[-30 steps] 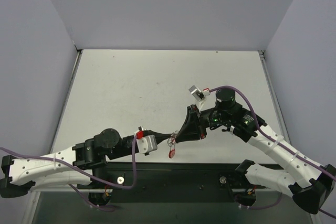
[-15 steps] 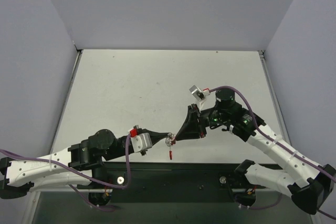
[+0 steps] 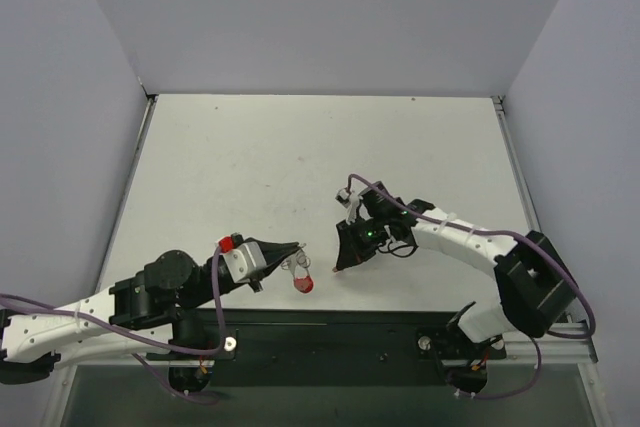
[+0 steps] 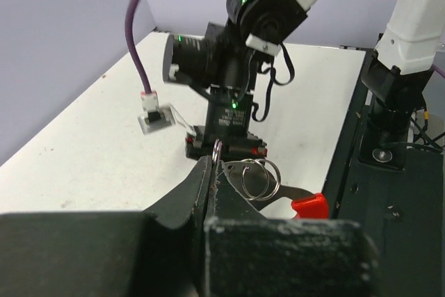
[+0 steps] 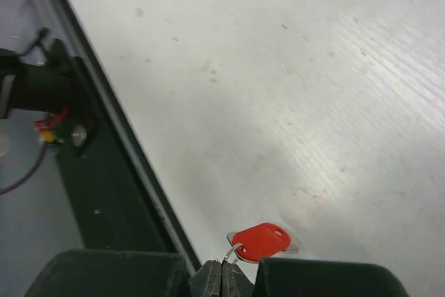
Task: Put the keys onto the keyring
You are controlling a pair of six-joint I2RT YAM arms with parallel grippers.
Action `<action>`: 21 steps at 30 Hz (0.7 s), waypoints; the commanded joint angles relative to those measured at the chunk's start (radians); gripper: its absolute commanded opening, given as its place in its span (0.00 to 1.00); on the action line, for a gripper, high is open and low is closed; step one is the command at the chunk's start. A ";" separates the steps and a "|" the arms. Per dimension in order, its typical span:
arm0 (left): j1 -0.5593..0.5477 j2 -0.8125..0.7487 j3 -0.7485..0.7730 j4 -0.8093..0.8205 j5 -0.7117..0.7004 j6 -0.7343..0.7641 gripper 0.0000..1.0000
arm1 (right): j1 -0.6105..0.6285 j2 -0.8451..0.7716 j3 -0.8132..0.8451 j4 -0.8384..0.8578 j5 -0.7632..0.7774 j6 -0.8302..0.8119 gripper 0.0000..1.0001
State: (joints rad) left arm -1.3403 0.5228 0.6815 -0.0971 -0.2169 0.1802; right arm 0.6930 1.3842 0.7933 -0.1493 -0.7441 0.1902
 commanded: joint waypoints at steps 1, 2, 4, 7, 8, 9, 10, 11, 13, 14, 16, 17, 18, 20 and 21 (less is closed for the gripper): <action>-0.003 -0.027 0.033 -0.018 -0.068 -0.021 0.00 | 0.046 0.132 0.049 -0.042 0.260 -0.008 0.00; -0.003 -0.029 0.036 -0.023 -0.073 -0.021 0.00 | 0.062 0.153 0.055 -0.042 0.276 -0.002 0.00; -0.003 -0.036 0.036 -0.030 -0.076 -0.021 0.00 | 0.074 0.191 0.075 -0.042 0.296 0.015 0.00; -0.003 -0.043 0.036 -0.044 -0.084 -0.022 0.00 | 0.105 0.184 0.083 -0.032 0.296 0.014 0.28; -0.003 -0.044 0.038 -0.047 -0.093 -0.022 0.00 | 0.114 0.173 0.080 -0.027 0.305 0.014 0.40; -0.003 -0.047 0.041 -0.053 -0.099 -0.022 0.00 | 0.117 0.159 0.073 -0.023 0.308 0.018 0.46; -0.003 -0.052 0.041 -0.061 -0.102 -0.022 0.00 | 0.115 0.123 0.067 -0.006 0.310 0.029 0.49; -0.003 -0.055 0.044 -0.065 -0.114 -0.021 0.00 | 0.114 0.102 0.052 0.002 0.315 0.034 0.55; -0.003 -0.064 0.047 -0.073 -0.121 -0.021 0.00 | 0.114 0.050 0.038 0.011 0.336 0.048 0.59; -0.003 -0.067 0.046 -0.073 -0.124 -0.019 0.00 | 0.114 0.036 0.031 0.010 0.347 0.052 0.59; -0.003 -0.075 0.040 -0.070 -0.127 -0.018 0.00 | 0.114 0.015 0.023 0.004 0.371 0.058 0.59; -0.003 -0.075 0.039 -0.069 -0.128 -0.018 0.00 | 0.114 0.012 0.020 0.002 0.377 0.054 0.59; -0.003 -0.076 0.039 -0.070 -0.128 -0.018 0.00 | 0.114 0.013 0.011 0.001 0.391 0.055 0.59; -0.003 -0.076 0.038 -0.069 -0.128 -0.018 0.00 | 0.114 0.019 0.001 -0.001 0.408 0.060 0.57; -0.003 -0.073 0.038 -0.070 -0.128 -0.018 0.00 | 0.114 0.032 0.003 -0.009 0.414 0.064 0.56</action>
State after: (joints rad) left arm -1.3403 0.4580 0.6815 -0.1997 -0.3260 0.1680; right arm 0.8066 1.3998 0.8253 -0.1322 -0.3931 0.2359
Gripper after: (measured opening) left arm 0.023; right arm 0.575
